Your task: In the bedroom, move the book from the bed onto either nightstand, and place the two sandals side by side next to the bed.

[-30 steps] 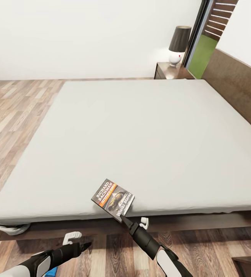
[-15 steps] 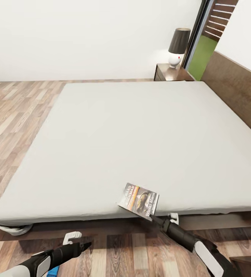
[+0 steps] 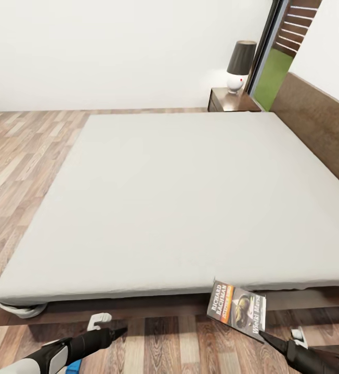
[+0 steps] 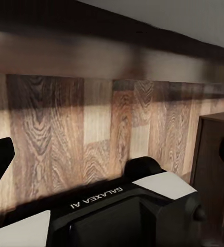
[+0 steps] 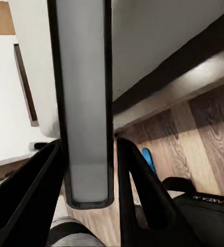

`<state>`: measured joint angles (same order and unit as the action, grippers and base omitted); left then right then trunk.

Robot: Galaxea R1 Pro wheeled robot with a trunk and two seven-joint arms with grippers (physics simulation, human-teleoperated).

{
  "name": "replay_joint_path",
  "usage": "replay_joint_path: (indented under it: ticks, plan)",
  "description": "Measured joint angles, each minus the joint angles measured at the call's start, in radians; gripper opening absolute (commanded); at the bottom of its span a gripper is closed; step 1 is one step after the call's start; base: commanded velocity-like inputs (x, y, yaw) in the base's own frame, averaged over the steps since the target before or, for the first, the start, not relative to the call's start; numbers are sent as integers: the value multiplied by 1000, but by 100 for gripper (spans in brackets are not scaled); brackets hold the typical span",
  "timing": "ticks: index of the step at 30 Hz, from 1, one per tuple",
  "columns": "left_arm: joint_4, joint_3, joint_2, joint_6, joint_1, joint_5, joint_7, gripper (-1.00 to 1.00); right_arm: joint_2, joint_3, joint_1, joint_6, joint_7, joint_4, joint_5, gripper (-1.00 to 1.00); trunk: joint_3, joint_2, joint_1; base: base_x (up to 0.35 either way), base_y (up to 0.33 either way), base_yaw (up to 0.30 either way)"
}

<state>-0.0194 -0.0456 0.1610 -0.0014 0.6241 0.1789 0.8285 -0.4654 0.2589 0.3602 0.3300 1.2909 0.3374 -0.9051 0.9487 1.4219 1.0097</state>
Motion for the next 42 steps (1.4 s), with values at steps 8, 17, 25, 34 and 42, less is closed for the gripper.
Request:
replay_joint_path:
  ticks: [8,17,25,34,42]
  plan:
    - [0,2,1,0,-5,-2,77,100,1,9,0,-80,-76,-30,55,-100,-25,-56,-31,0,0,0]
    - [0,11,0,0,-16,-73,82,100,1,9,0,-84,-76,-31,56,-100,-53,-119,-65,0,0,0]
    - [0,11,0,0,-17,-88,83,100,0,9,0,-85,-76,-31,56,-100,-78,-175,-96,0,0,0]
    - [0,10,1,0,-17,-88,84,100,1,9,0,-86,-77,-31,56,-100,-107,-238,-130,0,0,0]
    - [0,10,1,1,-17,-88,83,100,1,8,0,-86,-79,-31,56,-100,-132,-294,-161,0,0,0]
